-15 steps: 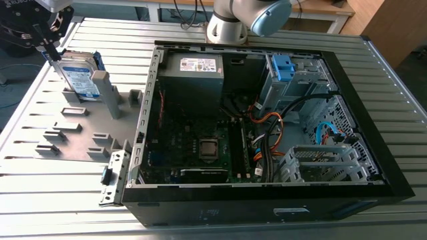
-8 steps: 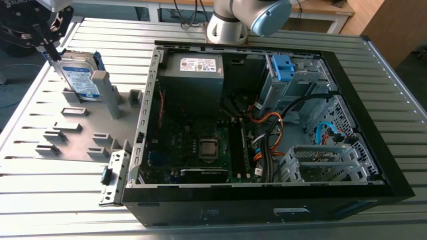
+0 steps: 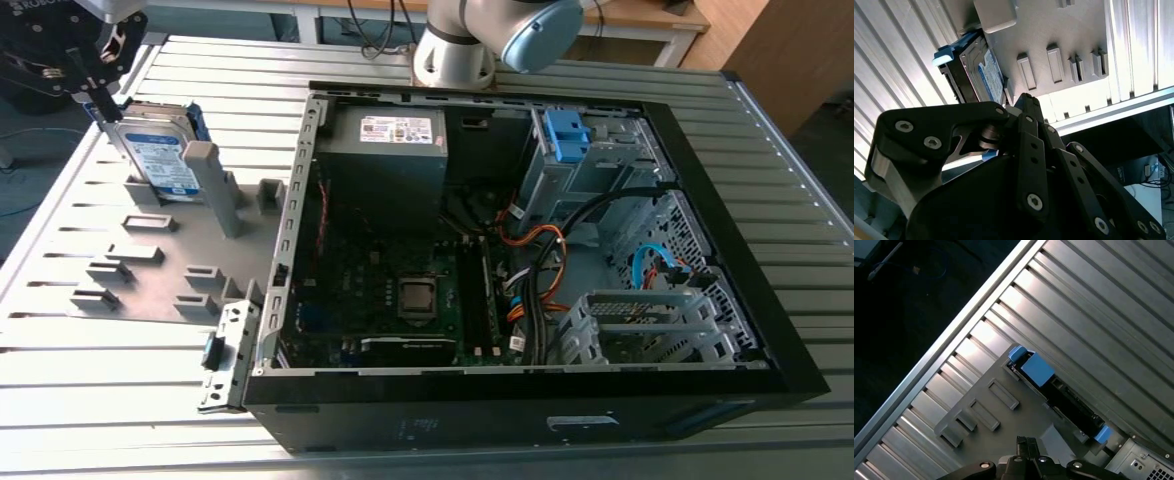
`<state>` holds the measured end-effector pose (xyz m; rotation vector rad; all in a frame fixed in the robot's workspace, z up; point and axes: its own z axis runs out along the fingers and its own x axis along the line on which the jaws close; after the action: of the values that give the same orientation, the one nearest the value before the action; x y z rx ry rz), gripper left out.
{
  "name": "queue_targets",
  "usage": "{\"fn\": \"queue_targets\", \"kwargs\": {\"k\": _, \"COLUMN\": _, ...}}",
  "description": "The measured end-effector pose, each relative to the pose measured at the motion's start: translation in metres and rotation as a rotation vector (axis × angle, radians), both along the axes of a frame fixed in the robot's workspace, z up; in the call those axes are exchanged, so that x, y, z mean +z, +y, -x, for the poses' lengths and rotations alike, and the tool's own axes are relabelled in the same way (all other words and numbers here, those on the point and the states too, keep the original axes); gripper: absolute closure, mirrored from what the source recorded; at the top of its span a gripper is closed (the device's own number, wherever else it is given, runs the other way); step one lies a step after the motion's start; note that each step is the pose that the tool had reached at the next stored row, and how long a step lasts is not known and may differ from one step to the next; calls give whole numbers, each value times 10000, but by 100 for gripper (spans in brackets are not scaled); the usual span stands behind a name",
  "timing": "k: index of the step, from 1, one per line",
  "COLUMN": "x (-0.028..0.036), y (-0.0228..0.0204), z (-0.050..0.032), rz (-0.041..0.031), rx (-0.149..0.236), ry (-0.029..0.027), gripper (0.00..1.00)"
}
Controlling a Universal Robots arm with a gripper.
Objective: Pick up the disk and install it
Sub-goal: 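Pick up the disk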
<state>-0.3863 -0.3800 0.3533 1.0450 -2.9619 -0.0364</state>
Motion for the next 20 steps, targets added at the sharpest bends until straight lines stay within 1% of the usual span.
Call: {"fn": "queue_targets", "kwargs": {"k": 20, "x": 0, "y": 0, "z": 0, "rz": 4, "rx": 390, "ry": 0, "gripper": 89}}
